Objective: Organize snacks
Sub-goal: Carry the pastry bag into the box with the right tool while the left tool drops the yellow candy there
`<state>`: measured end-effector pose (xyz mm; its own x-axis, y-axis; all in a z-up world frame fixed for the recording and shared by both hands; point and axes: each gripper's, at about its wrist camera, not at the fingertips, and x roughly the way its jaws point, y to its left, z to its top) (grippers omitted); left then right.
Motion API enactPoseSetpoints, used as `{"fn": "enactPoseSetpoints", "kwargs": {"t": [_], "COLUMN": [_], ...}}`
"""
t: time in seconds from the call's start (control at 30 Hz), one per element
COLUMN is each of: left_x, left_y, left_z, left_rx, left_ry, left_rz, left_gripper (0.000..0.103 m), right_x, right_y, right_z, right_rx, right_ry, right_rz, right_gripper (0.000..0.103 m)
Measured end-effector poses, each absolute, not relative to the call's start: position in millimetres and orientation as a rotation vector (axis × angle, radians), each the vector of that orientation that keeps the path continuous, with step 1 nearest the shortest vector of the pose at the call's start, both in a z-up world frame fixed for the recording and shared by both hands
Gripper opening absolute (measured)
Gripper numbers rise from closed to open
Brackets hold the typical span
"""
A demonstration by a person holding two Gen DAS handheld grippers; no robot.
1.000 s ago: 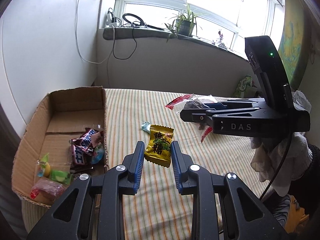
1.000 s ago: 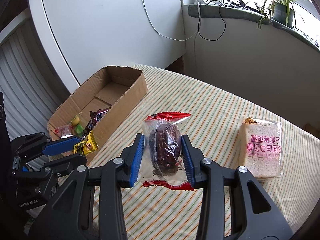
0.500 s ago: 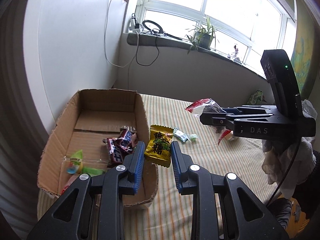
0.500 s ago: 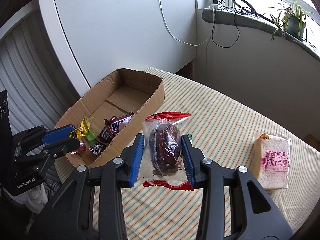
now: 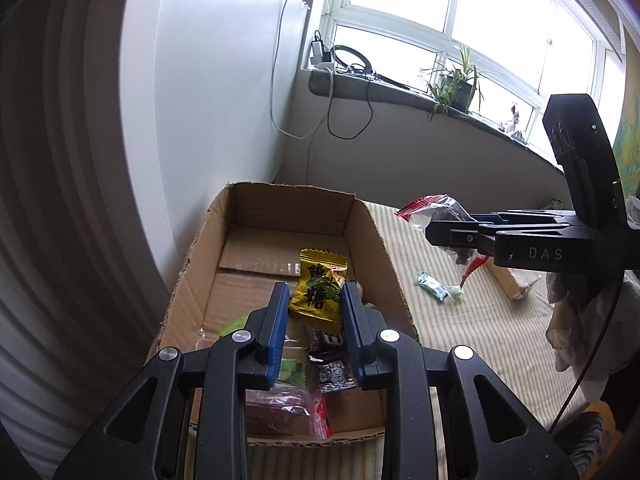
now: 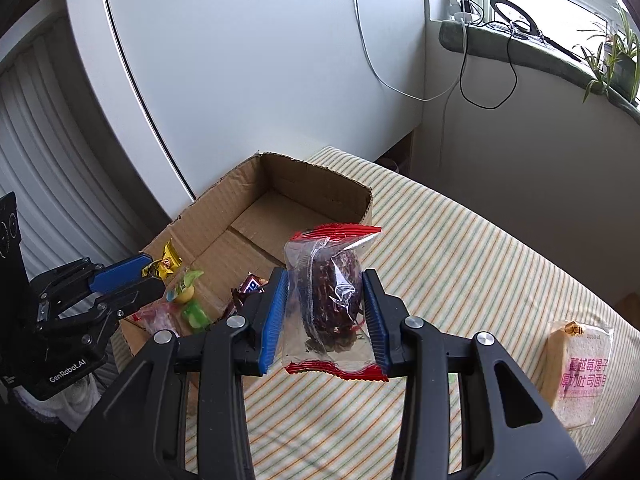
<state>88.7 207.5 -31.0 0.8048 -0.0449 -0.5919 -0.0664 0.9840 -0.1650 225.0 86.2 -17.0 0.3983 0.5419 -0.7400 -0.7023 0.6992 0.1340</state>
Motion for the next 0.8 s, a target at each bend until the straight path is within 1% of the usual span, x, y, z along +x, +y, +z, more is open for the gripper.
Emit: {"fn": "enactPoseSetpoints", "kwargs": {"t": [0.5,0.8], "left_x": [103.4,109.9], "left_y": [221.2,226.9], "left_z": [-42.4,-48.5], "left_rx": [-0.158,-0.167], "left_ry": [0.649,0.662], "left_rz": [0.046,0.053], "left_gripper": [0.025,0.026], "right_x": [242.8,243.4], "right_y": [139.3,150.6], "right_z": [-38.7,-49.0], "right_rx": [-0.203,-0.211], "right_ry": [0.901,0.917], "right_rz": [0.863,0.881], "right_gripper": [0.039,0.040]}}
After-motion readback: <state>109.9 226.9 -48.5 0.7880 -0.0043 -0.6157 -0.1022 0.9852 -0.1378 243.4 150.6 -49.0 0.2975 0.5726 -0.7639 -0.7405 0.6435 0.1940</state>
